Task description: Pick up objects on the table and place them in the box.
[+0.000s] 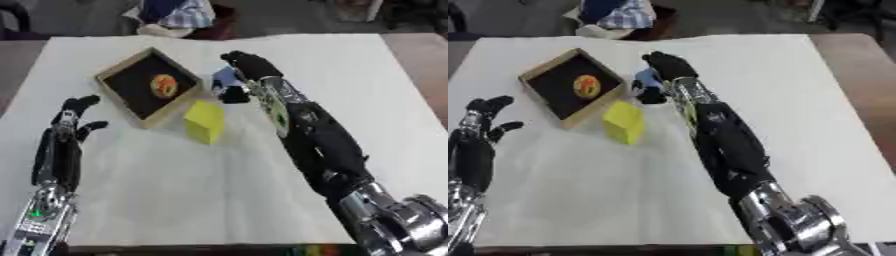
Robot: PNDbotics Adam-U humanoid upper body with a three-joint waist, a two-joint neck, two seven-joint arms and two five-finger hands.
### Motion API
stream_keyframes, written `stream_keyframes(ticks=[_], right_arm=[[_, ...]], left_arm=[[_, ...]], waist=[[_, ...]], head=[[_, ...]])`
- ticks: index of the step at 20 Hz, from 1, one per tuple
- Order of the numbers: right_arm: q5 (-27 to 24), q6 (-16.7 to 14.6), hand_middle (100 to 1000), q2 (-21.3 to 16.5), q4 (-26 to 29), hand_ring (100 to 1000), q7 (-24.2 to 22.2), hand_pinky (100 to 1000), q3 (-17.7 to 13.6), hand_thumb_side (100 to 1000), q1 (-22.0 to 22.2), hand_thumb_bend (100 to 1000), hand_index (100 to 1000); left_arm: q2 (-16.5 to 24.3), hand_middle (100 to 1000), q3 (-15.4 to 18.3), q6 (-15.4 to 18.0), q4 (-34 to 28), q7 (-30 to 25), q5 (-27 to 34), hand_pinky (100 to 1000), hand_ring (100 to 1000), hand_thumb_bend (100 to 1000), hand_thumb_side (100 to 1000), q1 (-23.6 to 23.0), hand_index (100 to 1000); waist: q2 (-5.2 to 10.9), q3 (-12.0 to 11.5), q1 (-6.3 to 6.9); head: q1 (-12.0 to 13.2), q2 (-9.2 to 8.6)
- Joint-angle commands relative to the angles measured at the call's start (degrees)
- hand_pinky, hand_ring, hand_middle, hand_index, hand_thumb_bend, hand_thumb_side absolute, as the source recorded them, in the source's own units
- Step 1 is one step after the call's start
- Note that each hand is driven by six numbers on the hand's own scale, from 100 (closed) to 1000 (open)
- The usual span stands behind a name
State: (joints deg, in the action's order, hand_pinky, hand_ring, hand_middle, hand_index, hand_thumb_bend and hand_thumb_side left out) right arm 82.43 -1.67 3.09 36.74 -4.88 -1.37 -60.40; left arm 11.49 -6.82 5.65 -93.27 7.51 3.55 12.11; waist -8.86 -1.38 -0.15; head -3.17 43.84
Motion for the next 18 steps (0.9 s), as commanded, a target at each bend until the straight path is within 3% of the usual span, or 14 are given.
stream_keyframes(ticks=[1,18], right_arm=[[1.52,0.73,950,-1.15,0.24,945,1.27,883,-0.21,719,-0.78,113,1000],[1.06,2.78,931,-1.6,-2.46,886,2.5,822,-1.18,732,0.09,100,1000]], left_arm=[[0.38,770,-0.12,0.09,-0.96,-0.29,0.05,725,986,100,944,0.89,785],[0.34,770,-0.37,0.06,-1.08,-0.61,0.08,725,987,100,946,1.36,785]], waist=[[0.7,-0.2,0.93],[-0.09,-1.56,0.85]], head=[[-0.28,0.27],[-1.04,0.27]])
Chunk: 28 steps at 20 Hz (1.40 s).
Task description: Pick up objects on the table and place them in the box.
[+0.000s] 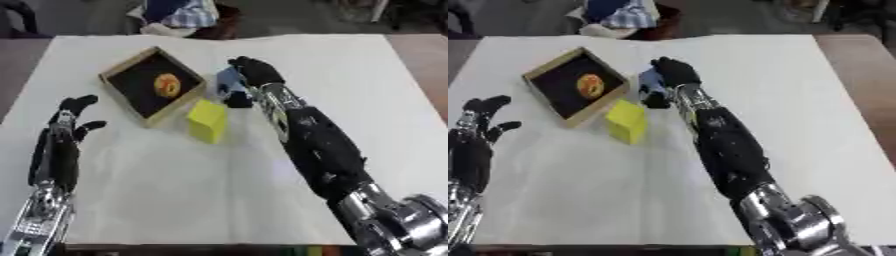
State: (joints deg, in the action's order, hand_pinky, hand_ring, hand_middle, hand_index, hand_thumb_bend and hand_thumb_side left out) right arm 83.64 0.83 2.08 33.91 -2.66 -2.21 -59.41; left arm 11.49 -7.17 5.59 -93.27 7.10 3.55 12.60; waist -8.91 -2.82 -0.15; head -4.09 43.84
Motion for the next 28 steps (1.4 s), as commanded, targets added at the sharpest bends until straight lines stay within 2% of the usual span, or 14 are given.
stream_keyframes(ticks=[1,2,4,6,7,8,11,17,23,24,25,28], right_arm=[[-0.21,0.29,924,-0.58,0.32,860,0.33,802,-0.33,709,-0.88,100,1000],[-0.3,0.25,919,-0.58,0.37,842,0.51,792,-0.34,690,-0.87,100,1000],[-0.55,0.11,906,-0.6,0.56,790,1.03,768,-0.35,595,-0.9,100,1000],[-0.75,-0.03,887,-0.64,0.87,734,1.78,746,-0.24,454,-1.02,100,998],[-0.79,-0.06,887,-0.66,1.04,734,2.27,746,-0.18,454,-1.06,100,998],[-0.83,-0.14,862,-0.66,1.34,688,2.94,741,-0.1,361,-1.14,100,989],[-0.86,-0.67,825,-0.58,2.31,655,5.24,738,0.26,293,-1.34,100,977],[-2.97,-3.34,810,-0.17,4.58,644,7.99,739,1.55,242,-2.11,100,972],[-5.09,-6.69,810,1.38,7.56,648,7.67,744,3.58,218,-3.27,100,973],[-5.2,-7.22,811,1.78,7.87,650,7.37,746,3.93,288,-3.4,100,974],[-5.25,-7.74,811,2.25,8.13,651,7.03,746,4.24,219,-3.49,100,974],[-5.17,-8.79,811,3.62,8.46,656,6.11,749,4.79,222,-3.47,100,975]], left_arm=[[0.35,770,-0.01,0.13,-1.07,-0.2,0.08,725,988,100,946,0.87,785],[0.34,770,0.0,0.12,-1.07,-0.19,0.09,725,988,100,946,0.86,785],[0.34,769,0.01,0.12,-1.06,-0.17,0.09,725,988,100,946,0.86,785],[0.32,769,-0.01,0.13,-1.04,-0.18,0.1,725,988,100,946,0.88,784],[0.31,769,-0.02,0.13,-1.04,-0.19,0.1,725,988,100,946,0.89,784],[0.3,769,-0.02,0.13,-1.03,-0.19,0.1,725,988,100,946,0.88,784],[0.31,769,0.02,0.14,-1.02,-0.15,0.11,725,988,100,945,0.87,784],[0.31,769,-0.02,0.14,-1.04,-0.16,0.13,725,988,100,945,0.94,784],[0.26,769,-0.13,0.15,-1.09,-0.28,0.15,725,988,100,944,1.11,784],[0.23,769,-0.16,0.15,-1.1,-0.31,0.15,725,988,100,951,1.15,784],[0.21,769,-0.19,0.15,-1.12,-0.35,0.16,725,988,100,943,1.2,784],[0.18,769,-0.25,0.14,-1.16,-0.43,0.18,725,988,100,943,1.29,784]], waist=[[-0.04,-0.14,0.84],[-0.04,-0.15,0.83],[-0.03,-0.15,0.78],[0.0,-0.16,0.71],[0.01,-0.17,0.69],[0.03,-0.2,0.67],[0.05,-0.27,0.65],[0.08,-0.48,0.57],[0.14,-1.08,0.53],[0.14,-1.23,0.54],[0.15,-1.4,0.55],[0.16,-1.93,0.58]], head=[[-0.11,0.27],[-0.11,0.27],[-0.13,0.27],[-0.14,0.27],[-0.14,0.27],[-0.14,0.27],[-0.17,0.27],[-0.21,0.27],[-0.5,0.27],[-0.56,0.27],[-0.64,0.27],[-0.84,0.27]])
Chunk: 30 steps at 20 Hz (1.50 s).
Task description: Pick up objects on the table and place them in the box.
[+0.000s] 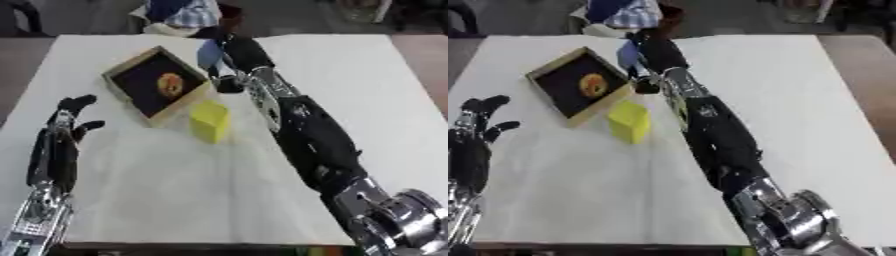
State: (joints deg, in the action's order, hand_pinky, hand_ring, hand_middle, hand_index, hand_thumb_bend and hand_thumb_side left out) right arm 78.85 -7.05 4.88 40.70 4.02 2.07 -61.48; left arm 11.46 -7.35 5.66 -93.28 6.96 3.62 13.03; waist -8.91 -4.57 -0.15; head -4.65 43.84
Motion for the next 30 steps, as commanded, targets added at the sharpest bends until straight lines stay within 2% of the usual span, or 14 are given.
stream_keyframes(ticks=[1,5,7,8,11,14,18,23,26,30], right_arm=[[-0.22,-1.13,811,1.33,1.63,656,-0.82,749,0.61,223,-1.29,100,975],[0.7,-1.34,815,3.27,1.0,663,-1.42,752,0.52,271,-0.55,100,977],[1.48,-1.26,830,4.18,0.53,683,-1.64,757,0.45,349,-0.16,100,983],[2.01,-1.21,865,4.52,0.31,723,-1.81,771,0.47,455,0.0,100,994],[4.37,-0.15,907,5.43,-0.25,772,-2.62,791,0.39,606,0.51,100,1000],[7.27,2.08,946,5.99,-0.13,871,-1.73,833,0.09,691,0.96,100,1000],[8.42,3.3,947,5.9,0.5,891,0.95,843,-0.28,695,1.09,100,1000],[4.76,2.32,933,3.71,1.92,864,1.42,826,0.02,681,-0.38,100,1000],[1.16,0.43,929,1.32,2.56,864,0.23,826,1.32,664,-1.78,100,1000],[-3.57,-4.29,929,-2.57,3.77,864,-2.79,826,4.75,682,-2.83,100,1000]], left_arm=[[0.19,769,-0.11,0.05,-1.16,-0.33,0.11,725,988,100,943,0.89,784],[0.11,769,-0.21,0.01,-1.19,-0.42,0.13,725,988,100,942,1.01,784],[0.07,769,-0.27,0.0,-1.2,-0.47,0.16,725,988,100,942,1.07,784],[0.04,769,-0.3,-0.01,-1.21,-0.5,0.17,725,988,100,942,1.1,784],[-0.02,768,-0.36,-0.02,-1.21,-0.58,0.18,725,988,100,943,1.16,784],[-0.06,768,-0.37,-0.04,-1.2,-0.59,0.19,725,989,100,943,1.17,784],[-0.08,768,-0.33,-0.06,-1.17,-0.54,0.18,725,989,100,944,1.11,784],[-0.01,768,-0.09,-0.04,-1.1,-0.32,0.16,725,989,100,944,0.84,784],[0.0,768,0.06,0.0,-1.02,-0.18,0.12,726,989,100,945,0.65,784],[0.22,768,0.33,0.05,-0.9,0.07,0.04,726,990,100,946,0.33,784]], waist=[[0.16,-0.36,0.59],[0.11,-0.97,0.68],[0.07,-1.16,0.73],[0.04,-1.23,0.75],[-0.06,-1.42,0.82],[-0.14,-1.58,0.87],[-0.14,-1.49,0.85],[0.09,-0.81,0.74],[0.27,-0.13,0.58],[0.46,0.92,0.34]], head=[[-0.37,0.27],[-0.65,0.27],[-0.82,0.27],[-0.89,0.27],[-1.04,0.27],[-1.12,0.27],[-1.02,0.27],[-0.57,0.27],[-0.23,0.27],[0.52,0.27]])
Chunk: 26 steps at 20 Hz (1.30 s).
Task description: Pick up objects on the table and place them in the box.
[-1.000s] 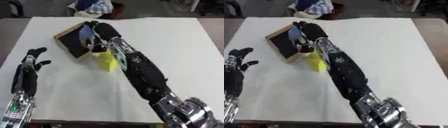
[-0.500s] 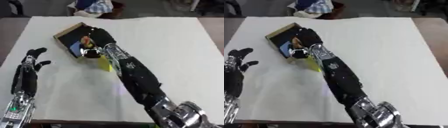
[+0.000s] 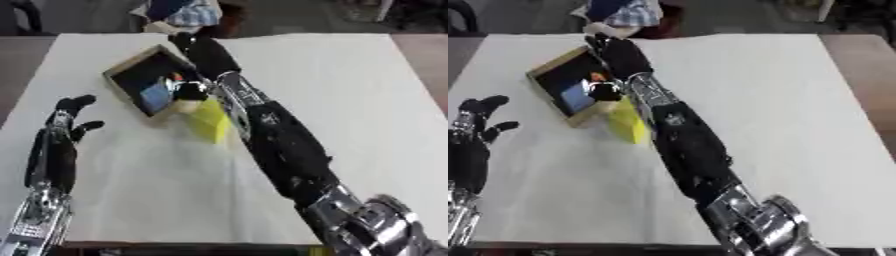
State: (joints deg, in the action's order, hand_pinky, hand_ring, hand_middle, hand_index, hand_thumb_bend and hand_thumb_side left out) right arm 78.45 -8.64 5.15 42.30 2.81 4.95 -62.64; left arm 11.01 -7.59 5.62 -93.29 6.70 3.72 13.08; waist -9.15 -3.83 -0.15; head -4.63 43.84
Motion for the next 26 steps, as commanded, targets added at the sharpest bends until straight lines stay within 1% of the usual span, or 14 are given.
stream_keyframes(ticks=[1,3,4,7,10,11,14,17,21,24,26], right_arm=[[-4.77,-4.05,931,-3.91,2.65,865,-2.57,827,2.92,700,-1.69,100,1000],[-8.24,-6.71,934,-6.07,3.83,869,-4.9,830,5.18,722,-1.48,100,1000],[-9.94,-7.75,934,-7.02,4.5,869,-6.13,830,6.21,724,-1.28,100,1000],[-14.92,-10.42,936,-9.5,6.83,876,-9.89,834,9.34,767,-0.09,100,1000],[-18.8,-12.11,943,-11.31,9.29,886,-13.45,842,12.26,795,1.54,100,1000],[-19.52,-12.48,948,-11.75,9.95,894,-14.54,848,13.1,816,2.21,100,1000],[-21.25,-13.08,950,-12.55,11.44,906,-16.86,857,14.74,839,4.26,100,1000],[-21.69,-13.74,968,-12.78,13.09,946,-18.34,885,16.46,853,5.67,100,1000],[-20.66,-15.24,988,-12.4,14.42,969,-20.51,903,18.63,860,7.01,100,1000],[-18.33,-16.22,998,-12.03,14.82,979,-21.85,911,19.65,867,7.78,100,1000],[-16.16,-16.42,1000,-11.74,14.57,984,-22.11,914,19.79,868,8.09,100,1000]], left_arm=[[0.74,768,0.65,0.1,-0.86,0.41,-0.09,725,990,100,946,0.18,784],[0.89,768,0.8,0.14,-0.81,0.57,-0.12,725,990,100,946,0.04,784],[0.94,768,0.85,0.16,-0.79,0.63,-0.13,725,990,100,946,-0.02,784],[1.13,768,0.97,0.19,-0.69,0.78,-0.2,726,990,100,947,-0.21,784],[1.27,768,1.07,0.24,-0.63,0.88,-0.26,726,990,100,947,-0.33,784],[1.32,768,1.1,0.24,-0.61,0.92,-0.27,726,990,100,947,-0.37,784],[1.45,768,1.17,0.27,-0.56,0.99,-0.31,726,990,100,947,-0.5,784],[1.53,767,1.21,0.28,-0.51,1.06,-0.33,726,991,100,948,-0.57,784],[1.51,767,1.17,0.31,-0.43,1.0,-0.36,726,991,100,948,-0.53,784],[1.57,767,1.23,0.31,-0.42,1.07,-0.39,726,991,100,948,-0.54,784],[1.54,767,1.19,0.32,-0.41,1.04,-0.39,726,991,100,948,-0.5,784]], waist=[[0.74,0.43,0.25],[0.82,0.9,0.07],[0.85,1.09,-0.01],[0.97,1.69,-0.29],[1.09,2.01,-0.52],[1.13,2.08,-0.59],[1.24,2.19,-0.76],[1.29,2.24,-0.95],[1.28,2.09,-1.1],[1.24,1.94,-1.17],[1.21,1.88,-1.2]], head=[[0.7,0.27],[1.09,0.27],[1.25,0.27],[1.69,0.27],[1.95,0.27],[2.02,0.27],[2.21,0.27],[2.31,0.27],[2.36,0.27],[2.35,0.27],[2.38,0.27]])
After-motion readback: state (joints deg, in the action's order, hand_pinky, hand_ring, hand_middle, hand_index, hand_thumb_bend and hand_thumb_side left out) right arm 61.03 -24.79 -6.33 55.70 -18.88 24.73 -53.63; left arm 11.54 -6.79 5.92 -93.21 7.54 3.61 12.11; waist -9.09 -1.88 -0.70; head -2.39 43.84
